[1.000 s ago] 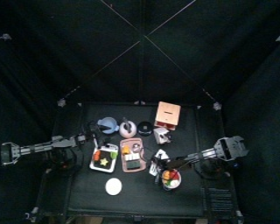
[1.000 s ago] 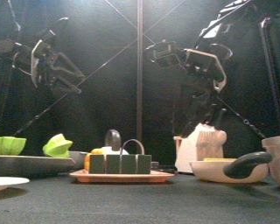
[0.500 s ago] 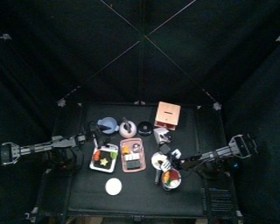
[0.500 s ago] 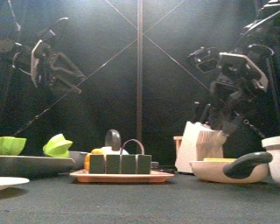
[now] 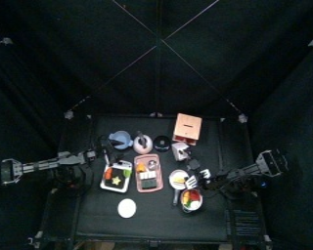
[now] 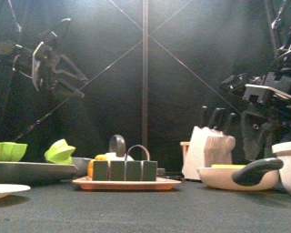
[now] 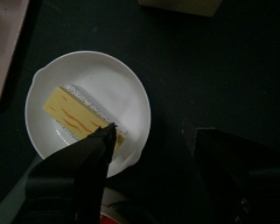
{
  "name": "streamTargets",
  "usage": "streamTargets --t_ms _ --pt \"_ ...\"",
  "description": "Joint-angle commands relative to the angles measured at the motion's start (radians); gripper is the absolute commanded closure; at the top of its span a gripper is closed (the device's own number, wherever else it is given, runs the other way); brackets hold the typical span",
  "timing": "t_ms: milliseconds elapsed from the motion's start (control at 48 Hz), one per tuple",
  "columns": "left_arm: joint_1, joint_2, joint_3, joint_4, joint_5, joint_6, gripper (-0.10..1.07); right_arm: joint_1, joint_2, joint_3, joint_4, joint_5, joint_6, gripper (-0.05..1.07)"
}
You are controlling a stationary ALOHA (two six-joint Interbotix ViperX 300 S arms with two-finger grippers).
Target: Grab pan
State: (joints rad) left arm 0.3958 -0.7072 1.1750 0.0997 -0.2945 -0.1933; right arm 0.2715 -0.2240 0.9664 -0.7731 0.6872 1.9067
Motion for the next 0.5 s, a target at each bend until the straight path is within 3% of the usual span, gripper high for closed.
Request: streamTargets --t_ms 0,479 --pt "0.003 -0.002 -0.012 -0.002 -0.006 0.002 -0.02 0.0 0.012 -0.009 -0.012 -0.015 0.017 0.1" --pt "0.003 -0.002 -0.012 -0.002 -0.005 0.002 -0.02 -0.006 0.031 -0.009 -0.023 -0.012 0.028 0.11"
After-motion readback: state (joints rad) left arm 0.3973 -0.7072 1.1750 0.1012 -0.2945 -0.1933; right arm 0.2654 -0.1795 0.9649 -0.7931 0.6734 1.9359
